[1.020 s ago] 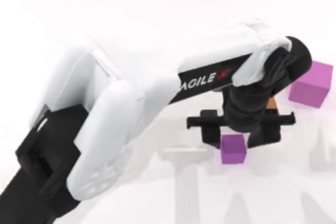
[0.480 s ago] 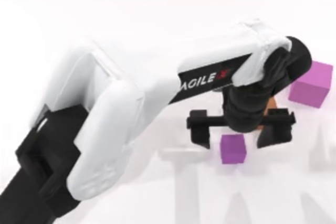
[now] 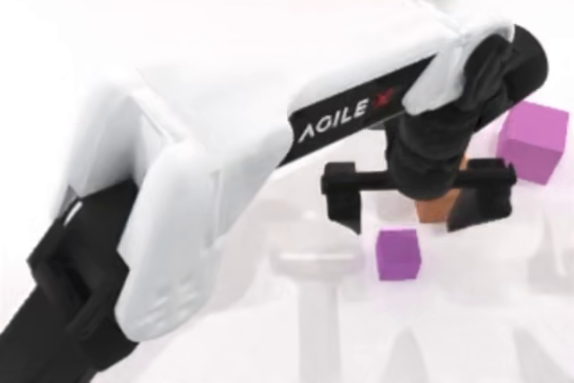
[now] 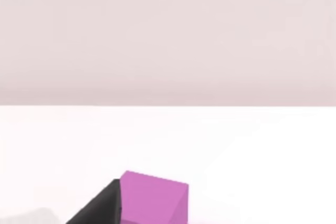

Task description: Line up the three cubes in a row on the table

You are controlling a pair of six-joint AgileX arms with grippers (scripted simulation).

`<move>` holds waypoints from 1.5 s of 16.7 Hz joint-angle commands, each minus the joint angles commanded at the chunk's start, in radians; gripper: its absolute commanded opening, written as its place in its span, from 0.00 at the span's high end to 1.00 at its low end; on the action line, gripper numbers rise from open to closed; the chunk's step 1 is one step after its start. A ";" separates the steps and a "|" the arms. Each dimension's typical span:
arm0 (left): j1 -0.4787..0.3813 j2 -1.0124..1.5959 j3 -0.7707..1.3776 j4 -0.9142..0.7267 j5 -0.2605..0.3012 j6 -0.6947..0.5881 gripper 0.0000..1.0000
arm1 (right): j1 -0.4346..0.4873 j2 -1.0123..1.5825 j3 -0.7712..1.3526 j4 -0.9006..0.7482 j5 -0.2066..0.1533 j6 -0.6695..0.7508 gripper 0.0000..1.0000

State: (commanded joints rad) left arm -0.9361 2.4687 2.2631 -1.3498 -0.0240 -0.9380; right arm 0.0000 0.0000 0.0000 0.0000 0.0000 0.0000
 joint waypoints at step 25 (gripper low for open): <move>0.527 -1.258 -1.077 0.580 -0.012 0.307 0.00 | 0.208 1.097 0.898 -0.627 0.003 0.175 0.00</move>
State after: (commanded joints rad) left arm -0.4089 1.2106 1.1863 -0.7693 -0.0363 -0.6306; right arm 0.2077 1.0973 0.8975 -0.6271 0.0034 0.1751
